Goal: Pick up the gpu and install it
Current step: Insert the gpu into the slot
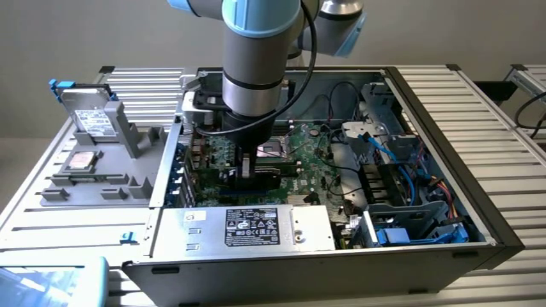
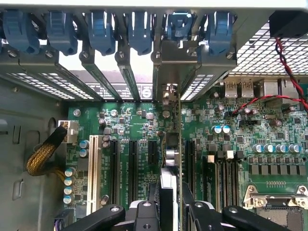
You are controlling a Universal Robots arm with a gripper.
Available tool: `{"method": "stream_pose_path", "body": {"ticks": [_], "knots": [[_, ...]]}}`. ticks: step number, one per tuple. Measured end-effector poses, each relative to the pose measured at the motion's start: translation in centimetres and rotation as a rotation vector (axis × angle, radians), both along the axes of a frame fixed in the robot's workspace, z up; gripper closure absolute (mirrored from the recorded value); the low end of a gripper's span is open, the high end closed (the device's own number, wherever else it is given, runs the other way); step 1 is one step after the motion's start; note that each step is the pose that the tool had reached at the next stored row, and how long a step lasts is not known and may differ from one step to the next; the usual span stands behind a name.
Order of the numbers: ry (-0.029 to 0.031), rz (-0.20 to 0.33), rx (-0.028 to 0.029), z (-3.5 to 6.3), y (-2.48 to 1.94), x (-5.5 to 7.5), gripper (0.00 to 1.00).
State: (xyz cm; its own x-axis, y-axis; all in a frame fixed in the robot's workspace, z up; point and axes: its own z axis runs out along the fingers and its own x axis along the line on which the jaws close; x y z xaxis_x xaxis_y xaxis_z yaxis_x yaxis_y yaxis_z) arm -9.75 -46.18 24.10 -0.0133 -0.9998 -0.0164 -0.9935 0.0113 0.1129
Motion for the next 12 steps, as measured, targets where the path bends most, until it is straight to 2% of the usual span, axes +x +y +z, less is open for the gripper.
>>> {"method": "stream_pose_path", "body": {"ticks": [12], "knots": [[0.0, 0.0, -0.0002, -0.07, 0.01, -0.01, 0.72]]}}
